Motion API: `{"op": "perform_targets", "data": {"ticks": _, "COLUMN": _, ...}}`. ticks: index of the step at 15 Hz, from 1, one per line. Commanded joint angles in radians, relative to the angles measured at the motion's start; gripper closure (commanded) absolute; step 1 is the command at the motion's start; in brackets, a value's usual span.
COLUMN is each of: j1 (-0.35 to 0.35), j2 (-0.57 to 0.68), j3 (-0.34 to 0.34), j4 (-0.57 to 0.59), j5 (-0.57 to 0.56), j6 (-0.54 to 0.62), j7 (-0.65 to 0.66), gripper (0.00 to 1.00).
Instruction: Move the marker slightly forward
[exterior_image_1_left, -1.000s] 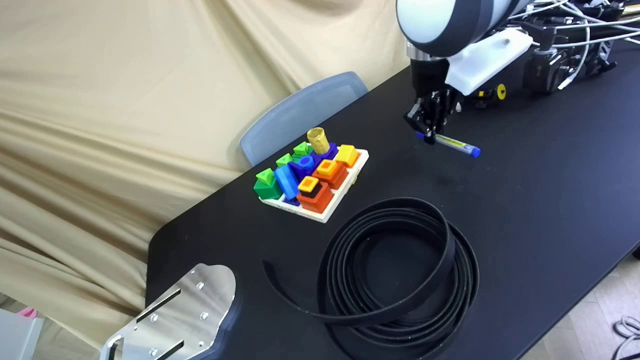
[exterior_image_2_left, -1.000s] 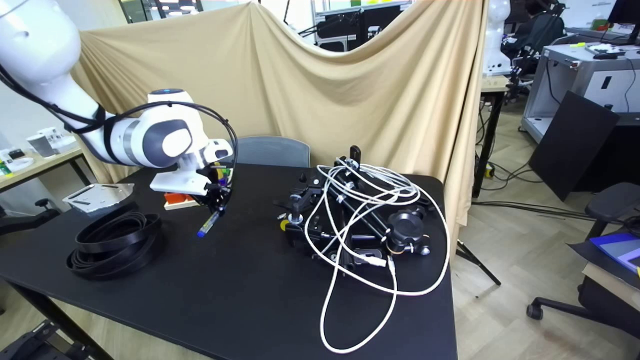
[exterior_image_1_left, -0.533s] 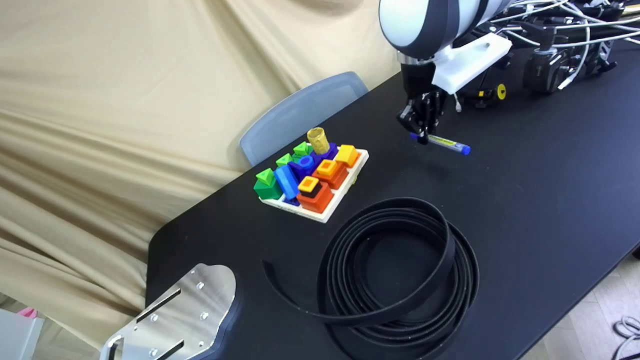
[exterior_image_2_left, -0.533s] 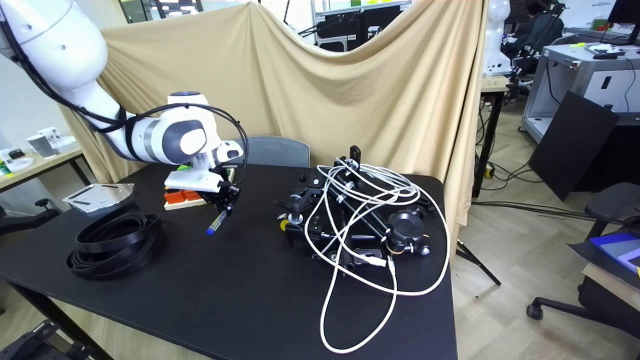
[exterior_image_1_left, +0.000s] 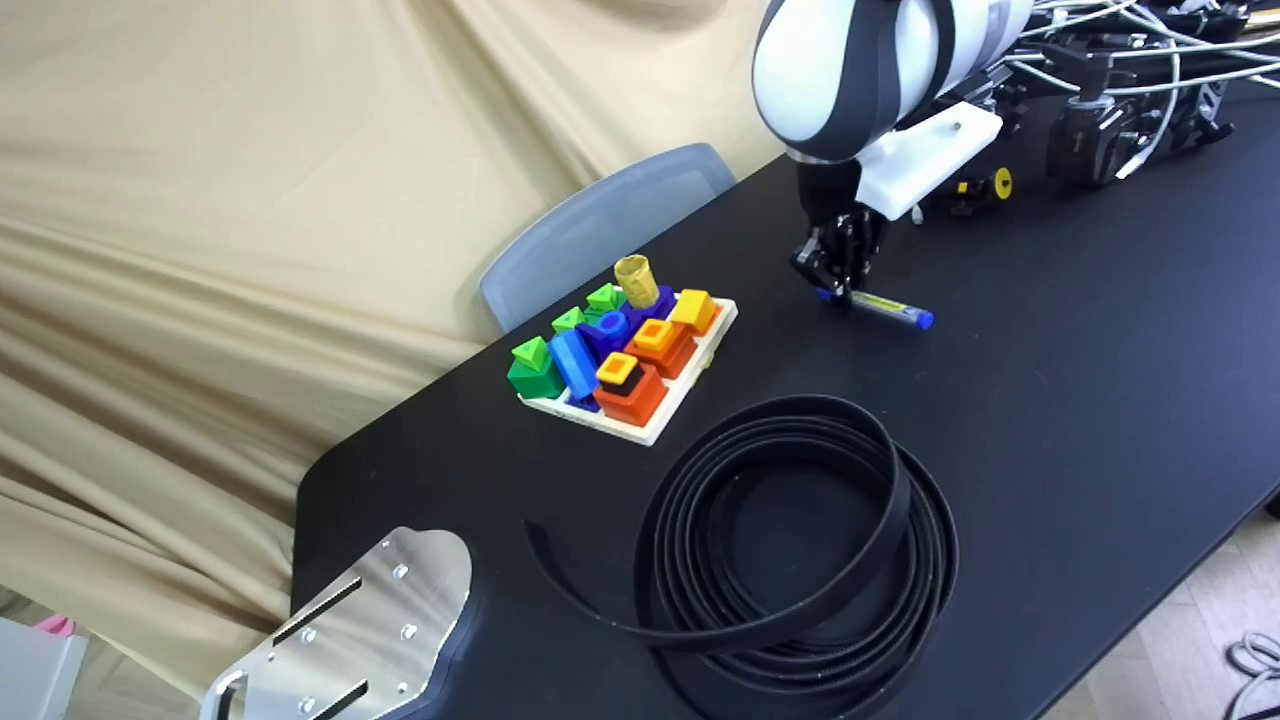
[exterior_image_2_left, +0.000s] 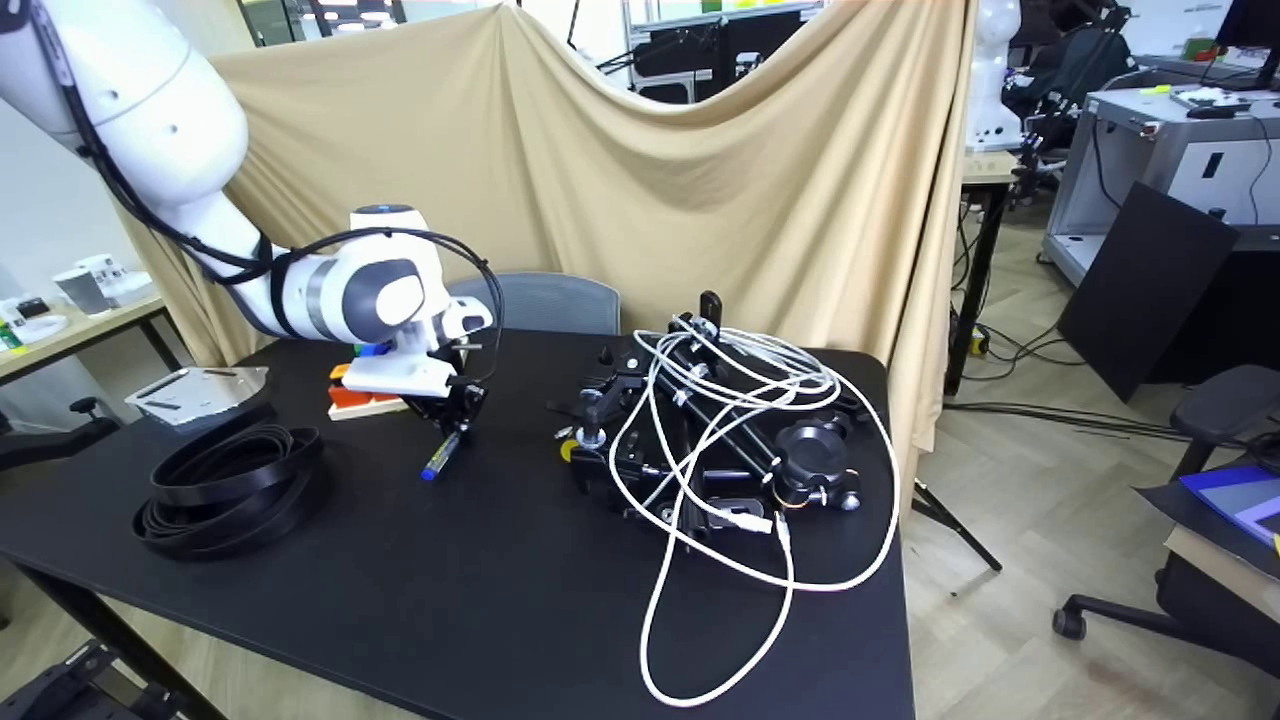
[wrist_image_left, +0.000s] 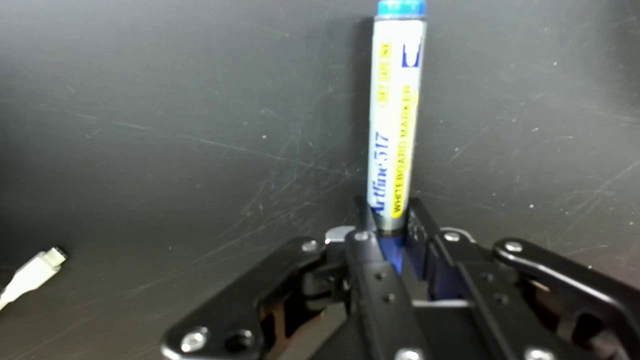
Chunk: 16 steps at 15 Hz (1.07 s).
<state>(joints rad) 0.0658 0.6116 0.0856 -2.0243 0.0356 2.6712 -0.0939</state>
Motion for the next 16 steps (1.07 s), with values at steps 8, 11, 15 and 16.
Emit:
{"op": "perform_targets", "data": {"ticks": 8, "j1": 0.014, "j2": -0.008, "j3": -0.018, "j4": 0.005, "j5": -0.048, "j6": 0.031, "j7": 0.017, "gripper": 0.19}}
{"op": "perform_targets", "data": {"ticks": 11, "j1": 0.016, "j2": -0.038, "j3": -0.021, "j4": -0.015, "j5": -0.044, "j6": 0.021, "j7": 0.03, "gripper": 0.02}}
{"op": "perform_targets", "data": {"ticks": 15, "j1": -0.012, "j2": -0.087, "j3": 0.013, "j4": -0.04, "j5": -0.008, "j6": -0.019, "j7": 0.011, "gripper": 0.0}}
{"op": "perform_targets", "data": {"ticks": 16, "j1": -0.019, "j2": -0.101, "j3": 0.022, "j4": -0.048, "j5": 0.004, "j6": -0.027, "j7": 0.004, "gripper": 0.0}}
